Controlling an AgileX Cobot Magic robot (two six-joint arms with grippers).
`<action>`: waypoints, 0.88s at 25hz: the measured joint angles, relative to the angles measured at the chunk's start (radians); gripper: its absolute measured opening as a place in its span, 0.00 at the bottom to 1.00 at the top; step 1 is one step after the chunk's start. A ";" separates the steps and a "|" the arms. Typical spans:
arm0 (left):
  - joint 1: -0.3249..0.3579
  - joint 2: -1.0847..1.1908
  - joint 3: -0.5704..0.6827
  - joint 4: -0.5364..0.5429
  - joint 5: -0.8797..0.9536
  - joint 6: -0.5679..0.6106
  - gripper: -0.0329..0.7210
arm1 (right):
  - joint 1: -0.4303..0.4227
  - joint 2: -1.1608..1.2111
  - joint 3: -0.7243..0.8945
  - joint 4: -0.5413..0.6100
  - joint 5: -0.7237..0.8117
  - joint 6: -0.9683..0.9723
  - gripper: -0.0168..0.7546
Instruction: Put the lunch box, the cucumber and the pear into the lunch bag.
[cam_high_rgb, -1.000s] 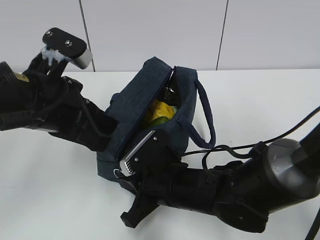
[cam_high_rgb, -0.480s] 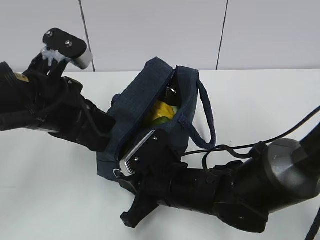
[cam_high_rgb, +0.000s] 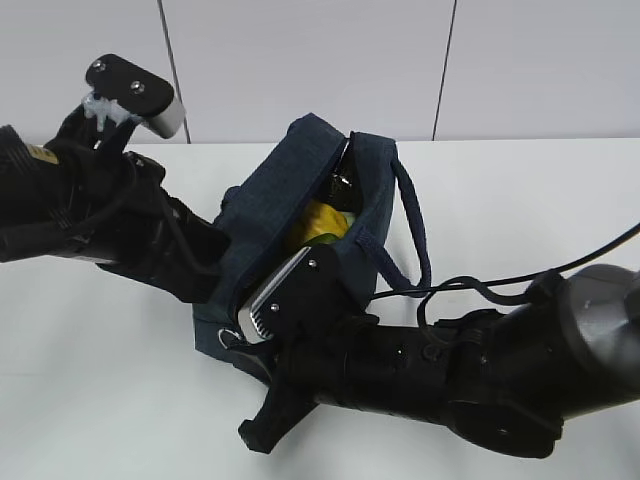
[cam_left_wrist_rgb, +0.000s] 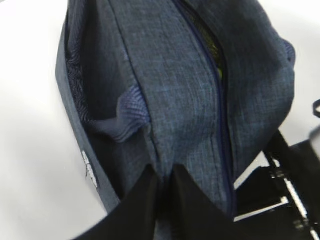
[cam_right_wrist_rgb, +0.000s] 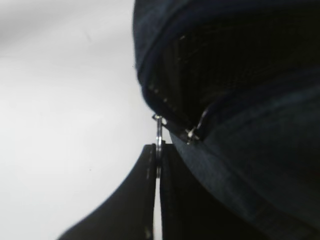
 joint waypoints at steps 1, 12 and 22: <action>0.000 0.000 0.000 0.000 -0.002 0.000 0.05 | 0.000 -0.009 0.009 -0.002 0.000 0.002 0.02; 0.000 0.000 0.000 0.004 -0.014 0.000 0.05 | 0.000 -0.117 0.106 -0.023 -0.014 0.006 0.02; 0.000 0.000 0.000 0.004 -0.018 0.000 0.05 | 0.000 -0.207 0.112 -0.027 -0.018 0.015 0.02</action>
